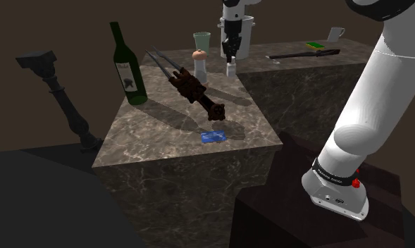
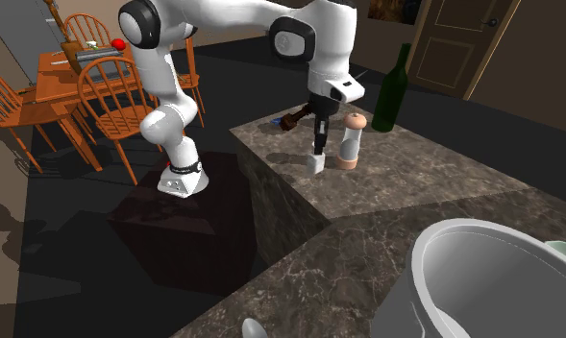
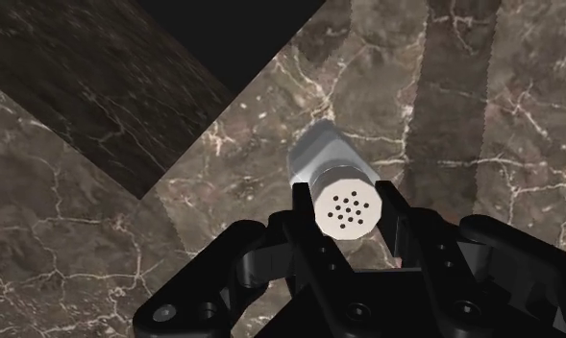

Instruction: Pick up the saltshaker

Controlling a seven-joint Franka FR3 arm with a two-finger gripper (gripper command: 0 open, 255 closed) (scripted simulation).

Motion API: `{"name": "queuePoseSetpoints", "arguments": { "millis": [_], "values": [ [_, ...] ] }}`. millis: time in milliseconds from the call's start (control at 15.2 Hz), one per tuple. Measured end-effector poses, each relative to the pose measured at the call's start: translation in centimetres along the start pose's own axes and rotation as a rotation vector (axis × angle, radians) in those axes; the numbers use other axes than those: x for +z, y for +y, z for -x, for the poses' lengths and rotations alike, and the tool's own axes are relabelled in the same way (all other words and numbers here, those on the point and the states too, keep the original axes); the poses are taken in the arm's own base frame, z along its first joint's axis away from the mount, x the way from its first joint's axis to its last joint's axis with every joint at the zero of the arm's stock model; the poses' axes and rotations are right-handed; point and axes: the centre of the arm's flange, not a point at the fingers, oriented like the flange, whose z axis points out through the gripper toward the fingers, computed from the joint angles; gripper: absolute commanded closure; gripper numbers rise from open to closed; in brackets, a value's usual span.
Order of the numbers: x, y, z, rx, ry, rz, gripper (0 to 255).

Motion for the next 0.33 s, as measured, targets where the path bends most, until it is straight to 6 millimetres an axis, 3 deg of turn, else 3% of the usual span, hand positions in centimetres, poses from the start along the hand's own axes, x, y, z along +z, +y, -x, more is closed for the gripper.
{"name": "queuePoseSetpoints", "arguments": {
  "millis": [330],
  "values": [
    [-2.5, 0.0, 0.0, 0.0, 0.0, 0.0, 255]
  ]
}}
